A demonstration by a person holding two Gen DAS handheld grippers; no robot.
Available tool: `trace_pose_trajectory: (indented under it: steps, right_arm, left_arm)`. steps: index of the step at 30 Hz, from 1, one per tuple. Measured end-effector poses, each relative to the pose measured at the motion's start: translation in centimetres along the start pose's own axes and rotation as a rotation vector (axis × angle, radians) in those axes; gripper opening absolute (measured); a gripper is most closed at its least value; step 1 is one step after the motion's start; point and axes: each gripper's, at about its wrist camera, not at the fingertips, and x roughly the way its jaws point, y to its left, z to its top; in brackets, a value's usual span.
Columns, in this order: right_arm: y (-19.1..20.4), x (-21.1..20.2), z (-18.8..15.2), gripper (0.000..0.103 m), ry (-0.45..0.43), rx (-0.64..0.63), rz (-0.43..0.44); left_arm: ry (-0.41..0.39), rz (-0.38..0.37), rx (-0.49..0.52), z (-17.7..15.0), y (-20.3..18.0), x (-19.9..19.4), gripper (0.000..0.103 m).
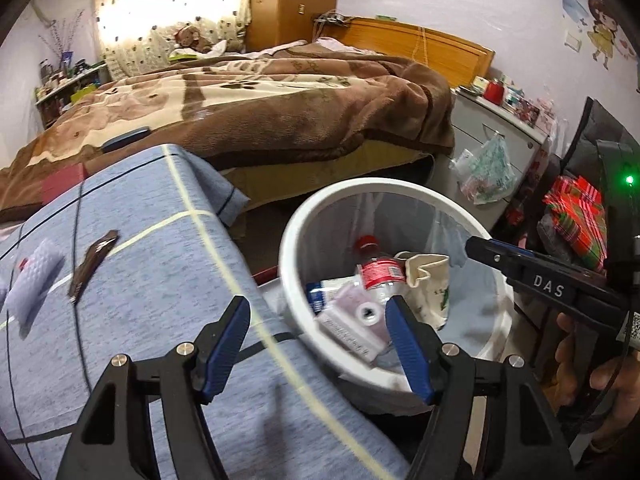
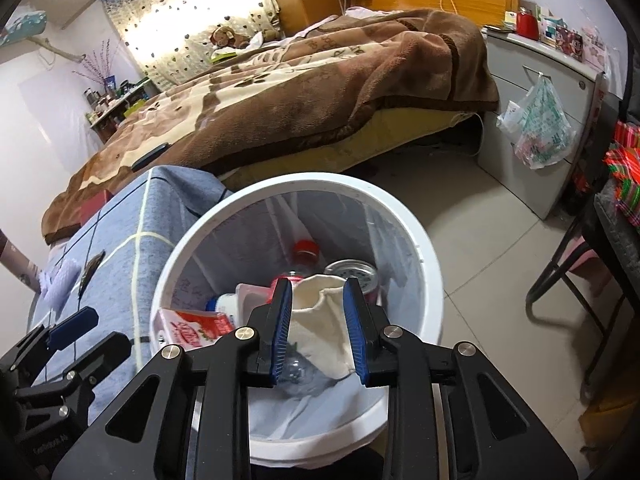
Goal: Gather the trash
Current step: 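Carry bag and carton over the white bin and open both tools, then move both tools back toward the chocolate wrapper and foam nets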
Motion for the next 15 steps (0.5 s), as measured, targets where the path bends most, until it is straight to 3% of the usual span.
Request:
trace_pose_trajectory:
  steps: [15]
  right_arm:
    - [5.2,-0.5,-0.4,0.028,-0.029,-0.082,0.081]
  left_arm:
    - [-0.069,0.104,-0.100,-1.5,6.9,-4.1,0.072]
